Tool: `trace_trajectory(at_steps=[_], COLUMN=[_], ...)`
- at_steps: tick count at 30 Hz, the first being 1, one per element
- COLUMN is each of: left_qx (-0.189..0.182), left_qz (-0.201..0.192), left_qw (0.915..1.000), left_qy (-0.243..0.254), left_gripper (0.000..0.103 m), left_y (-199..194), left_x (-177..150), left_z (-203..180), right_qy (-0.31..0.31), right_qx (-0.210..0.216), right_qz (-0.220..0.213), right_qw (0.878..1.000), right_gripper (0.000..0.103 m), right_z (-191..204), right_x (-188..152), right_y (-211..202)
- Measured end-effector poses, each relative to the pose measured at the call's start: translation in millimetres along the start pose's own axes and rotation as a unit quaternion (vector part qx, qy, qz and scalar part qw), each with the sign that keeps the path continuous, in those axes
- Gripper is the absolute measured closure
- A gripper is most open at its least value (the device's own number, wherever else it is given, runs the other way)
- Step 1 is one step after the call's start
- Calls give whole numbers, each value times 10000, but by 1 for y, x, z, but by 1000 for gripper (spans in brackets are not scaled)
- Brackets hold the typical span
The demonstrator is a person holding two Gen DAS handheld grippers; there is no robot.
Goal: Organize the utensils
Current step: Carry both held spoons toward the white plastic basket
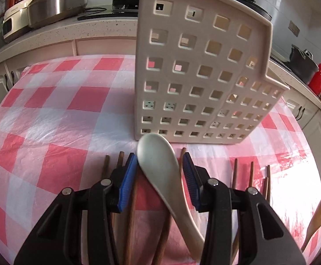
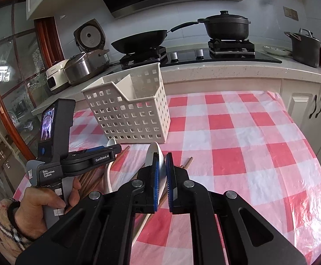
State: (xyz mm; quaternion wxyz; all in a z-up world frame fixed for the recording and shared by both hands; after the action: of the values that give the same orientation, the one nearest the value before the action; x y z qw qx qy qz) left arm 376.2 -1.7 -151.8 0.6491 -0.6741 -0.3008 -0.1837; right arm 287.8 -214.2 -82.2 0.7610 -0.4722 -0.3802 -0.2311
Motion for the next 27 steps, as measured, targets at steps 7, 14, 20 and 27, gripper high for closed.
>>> trace_trajectory(at_steps=[7,14,20,27], left_qx=[170,107,-154,-129], left_qz=[-94,-421,-306,-358], left_qw=[9998,9988,9994,9989], left_qy=[92,247,-98,-257], left_gripper=[65,98,93,70], left_y=[1,-26,-31,-40], left_x=[1,-3,-6,-11], left_z=[0,-8,9,25], right_qy=[38,82,70,-81], right_qx=[97,46,-33,-74], right_qz=[43,54,80,72], right_qw=[9999,9999,9999,9999], right_gripper=[95,95,95,95], right_z=[-3,0,6,13], right_x=[0,-2,-3,-1], right_y=[11,15,20,36])
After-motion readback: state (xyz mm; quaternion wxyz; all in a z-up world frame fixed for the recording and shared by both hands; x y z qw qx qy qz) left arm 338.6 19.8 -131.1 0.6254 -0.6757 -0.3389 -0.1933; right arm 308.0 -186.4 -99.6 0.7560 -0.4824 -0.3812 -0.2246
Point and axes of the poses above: each gripper's, at about its wrist camera, not at the fingertips, and y roughly the way its jaws point, z to its left, x to its top, the point moved 3 cm from there along y, roughly the way its jaws point, and after that the axes turned 4 degrees about x, right-handed, at the moved point
